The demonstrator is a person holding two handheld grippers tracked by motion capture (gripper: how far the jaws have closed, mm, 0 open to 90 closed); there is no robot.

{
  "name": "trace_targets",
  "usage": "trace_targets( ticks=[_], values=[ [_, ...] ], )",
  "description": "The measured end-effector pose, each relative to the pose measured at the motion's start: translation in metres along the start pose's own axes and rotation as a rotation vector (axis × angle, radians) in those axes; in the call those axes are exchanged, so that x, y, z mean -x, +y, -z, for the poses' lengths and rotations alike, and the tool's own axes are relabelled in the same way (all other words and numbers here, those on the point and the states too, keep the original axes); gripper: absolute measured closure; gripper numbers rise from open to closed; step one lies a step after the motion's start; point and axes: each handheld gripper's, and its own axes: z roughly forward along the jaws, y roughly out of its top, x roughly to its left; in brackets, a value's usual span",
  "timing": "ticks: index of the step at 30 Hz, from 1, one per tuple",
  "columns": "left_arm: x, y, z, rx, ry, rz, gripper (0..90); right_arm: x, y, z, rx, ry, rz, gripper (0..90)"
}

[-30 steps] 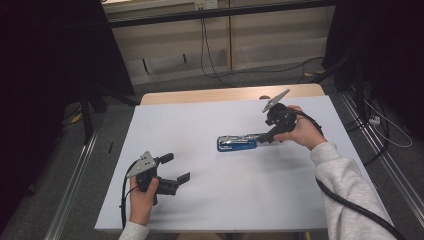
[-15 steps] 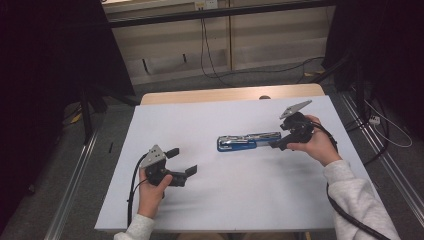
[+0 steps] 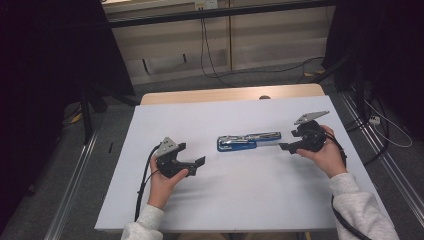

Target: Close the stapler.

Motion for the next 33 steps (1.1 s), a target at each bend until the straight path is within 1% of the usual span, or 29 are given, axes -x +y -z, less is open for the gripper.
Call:
trace_targets(
  ticks=[2, 3, 4, 5, 6, 7, 9, 10, 11, 13, 14, 17, 19, 20, 21, 22, 23, 24, 26, 28, 29, 31, 33],
  values=[
    [0.001, 0.001, -0.004, -0.005, -0.001, -0.003, 6.6, 0.001, -0.003, 0.001, -0.007, -0.021, -0.007, 32.3],
    [0.002, 0.002, -0.005, -0.006, 0.001, -0.004, 8.2, 0.002, -0.004, 0.001, 0.001, -0.02, -0.016, 33.9],
    [0.002, 0.003, -0.007, -0.004, 0.002, -0.012, 11.1, 0.003, -0.005, 0.002, 0.01, -0.021, -0.021, 36.8],
    [0.002, 0.004, -0.009, -0.008, 0.009, -0.02, 16.1, 0.004, -0.006, 0.003, 0.014, -0.024, -0.026, 40.3],
    [0.002, 0.004, -0.011, -0.01, 0.021, -0.023, 19.5, 0.005, -0.007, 0.003, 0.015, -0.033, -0.033, 41.7],
    [0.001, 0.005, -0.013, -0.025, 0.025, -0.024, 20.9, 0.005, -0.008, 0.003, 0.019, -0.036, -0.04, 42.8],
    [0.0, 0.006, -0.018, -0.049, 0.031, -0.024, 26.5, 0.007, -0.01, 0.001, 0.022, -0.039, -0.062, 47.5],
    [-0.001, 0.006, -0.021, -0.065, 0.04, -0.03, 28.9, 0.007, -0.012, -0.001, 0.019, -0.041, -0.065, 50.8],
    [-0.002, 0.006, -0.023, -0.07, 0.045, -0.025, 32.3, 0.007, -0.013, -0.002, 0.009, -0.048, -0.06, 54.4],
    [-0.003, 0.007, -0.025, -0.082, 0.053, -0.02, 38.1, 0.007, -0.015, -0.005, 0.002, -0.047, -0.068, 61.8],
    [-0.003, 0.008, -0.027, -0.081, 0.053, -0.005, 42.3, 0.006, -0.015, -0.006, 0.002, -0.047, -0.072, 65.5],
    [-0.005, 0.01, -0.029, -0.084, 0.044, 0.028, 55.8, 0.004, -0.015, -0.007, -0.003, -0.055, -0.08, 72.5],
    [-0.007, 0.012, -0.034, -0.117, 0.026, 0.015, 63.7, 0.003, -0.015, -0.008, 0.008, -0.058, -0.086, 76.7],
    [-0.008, 0.012, -0.037, -0.134, 0.032, 0.005, 67.2, 0.003, -0.015, -0.008, 0.009, -0.06, -0.092, 78.4],
    [-0.008, 0.012, -0.04, -0.132, 0.026, 0.014, 69.7, 0.003, -0.016, -0.009, 0.011, -0.062, -0.097, 79.6],
    [-0.009, 0.013, -0.042, -0.144, 0.023, 0.012, 73.8, 0.003, -0.016, -0.009, 0.012, -0.063, -0.102, 81.6],
    [-0.009, 0.014, -0.045, -0.15, 0.033, 0.006, 76.4, 0.004, -0.017, -0.009, 0.016, -0.065, -0.102, 83.8],
    [-0.01, 0.014, -0.047, -0.158, 0.037, 0.013, 78.2, 0.004, -0.017, -0.01, 0.017, -0.065, -0.106, 85.0],
    [-0.011, 0.015, -0.052, -0.171, 0.03, 0.018, 80.9, 0.004, -0.018, -0.012, 0.019, -0.066, -0.107, 87.9],
    [-0.012, 0.016, -0.057, -0.18, 0.024, 0.025, 83.2, 0.004, -0.018, -0.015, 0.007, -0.066, -0.101, 90.0],
    [-0.011, 0.017, -0.059, -0.181, 0.025, 0.023, 83.7, 0.004, -0.018, -0.016, 0.002, -0.066, -0.091, 90.0],
    [-0.01, 0.019, -0.063, -0.198, 0.028, 0.029, 85.6, 0.003, -0.017, -0.019, -0.002, -0.06, -0.089, 90.0],
    [-0.009, 0.021, -0.067, -0.207, 0.016, 0.029, 86.2, 0.003, -0.017, -0.023, -0.006, -0.063, -0.079, 90.0]
  ],
)
